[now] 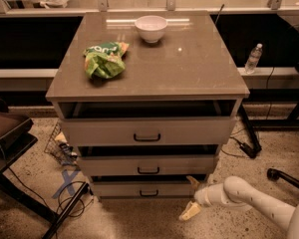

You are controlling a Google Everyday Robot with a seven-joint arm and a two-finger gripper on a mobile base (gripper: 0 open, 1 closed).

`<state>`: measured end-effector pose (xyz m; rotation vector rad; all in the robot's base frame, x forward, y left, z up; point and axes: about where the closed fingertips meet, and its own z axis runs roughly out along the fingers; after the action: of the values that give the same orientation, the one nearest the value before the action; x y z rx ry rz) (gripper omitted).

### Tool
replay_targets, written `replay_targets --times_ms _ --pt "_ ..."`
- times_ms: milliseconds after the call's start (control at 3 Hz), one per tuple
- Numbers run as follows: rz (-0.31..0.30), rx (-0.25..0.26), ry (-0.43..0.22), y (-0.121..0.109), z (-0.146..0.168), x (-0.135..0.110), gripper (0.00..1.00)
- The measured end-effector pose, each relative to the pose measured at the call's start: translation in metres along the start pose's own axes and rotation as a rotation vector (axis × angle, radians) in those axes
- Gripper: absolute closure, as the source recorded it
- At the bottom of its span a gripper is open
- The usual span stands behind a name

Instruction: Open bottom drawer

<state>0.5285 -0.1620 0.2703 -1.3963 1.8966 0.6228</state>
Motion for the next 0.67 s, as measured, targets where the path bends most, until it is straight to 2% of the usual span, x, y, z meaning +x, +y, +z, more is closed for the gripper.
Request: replay_targets --times_ms 667 --pt "-0.009 0.018 0.021 -0.008 0.020 0.005 0.00"
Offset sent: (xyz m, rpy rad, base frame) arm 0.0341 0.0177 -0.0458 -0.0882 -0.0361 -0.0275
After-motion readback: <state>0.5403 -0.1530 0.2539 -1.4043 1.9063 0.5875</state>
